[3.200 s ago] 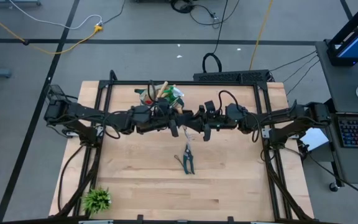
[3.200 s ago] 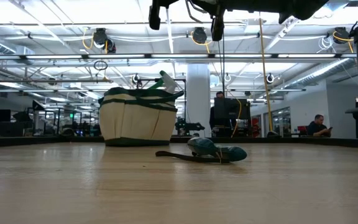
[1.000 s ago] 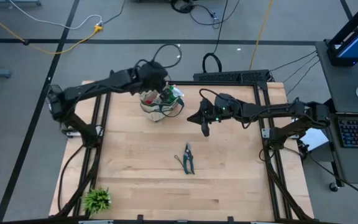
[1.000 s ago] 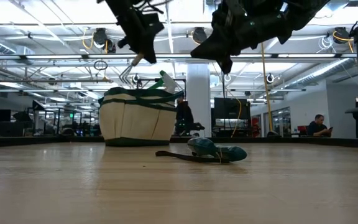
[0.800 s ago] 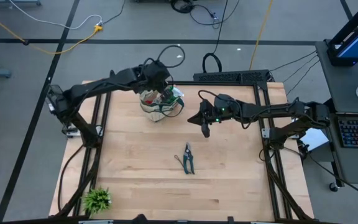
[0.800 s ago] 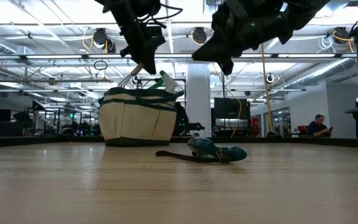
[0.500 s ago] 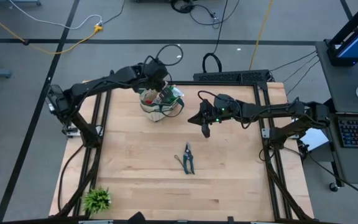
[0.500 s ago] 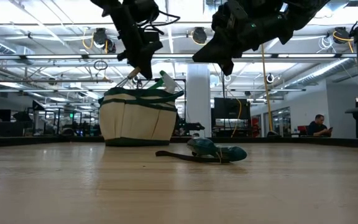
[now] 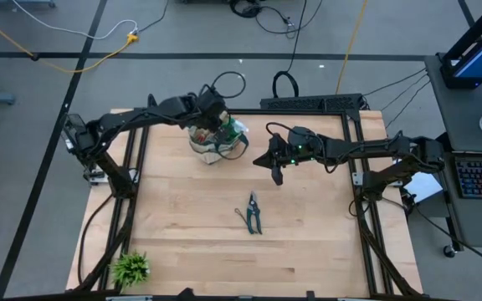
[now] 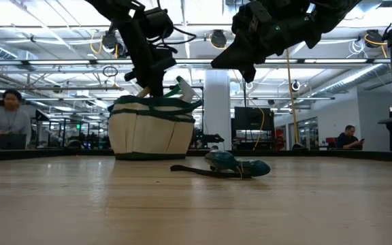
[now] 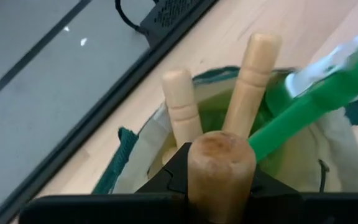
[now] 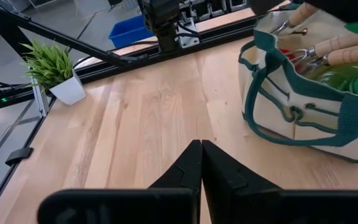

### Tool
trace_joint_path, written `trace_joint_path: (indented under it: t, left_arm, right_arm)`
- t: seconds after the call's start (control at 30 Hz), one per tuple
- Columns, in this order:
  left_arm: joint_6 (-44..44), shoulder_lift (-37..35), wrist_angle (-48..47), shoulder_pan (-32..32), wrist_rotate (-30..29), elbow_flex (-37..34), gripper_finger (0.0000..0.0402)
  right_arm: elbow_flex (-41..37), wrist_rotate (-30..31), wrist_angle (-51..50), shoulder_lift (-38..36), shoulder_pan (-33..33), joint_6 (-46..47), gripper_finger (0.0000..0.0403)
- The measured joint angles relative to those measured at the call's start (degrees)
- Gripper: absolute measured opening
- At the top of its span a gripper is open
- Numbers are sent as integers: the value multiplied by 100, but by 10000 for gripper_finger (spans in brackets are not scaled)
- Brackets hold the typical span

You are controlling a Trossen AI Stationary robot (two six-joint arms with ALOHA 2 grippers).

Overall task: Pick & Place Garden tools in Gardening bag
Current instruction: Put the hand rake into the gardening bag

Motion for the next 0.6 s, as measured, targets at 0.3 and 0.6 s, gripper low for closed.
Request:
trace_joint_path:
  t: [0.3,0.6]
  left_arm:
    - [-144,0,38,22,245,-134,44]
    - [-255,0,-21,-6,257,-141,126]
  right_arm:
    - [0,2,-73,0,0,-1,0]
    - [0,2,-73,0,0,0,0]
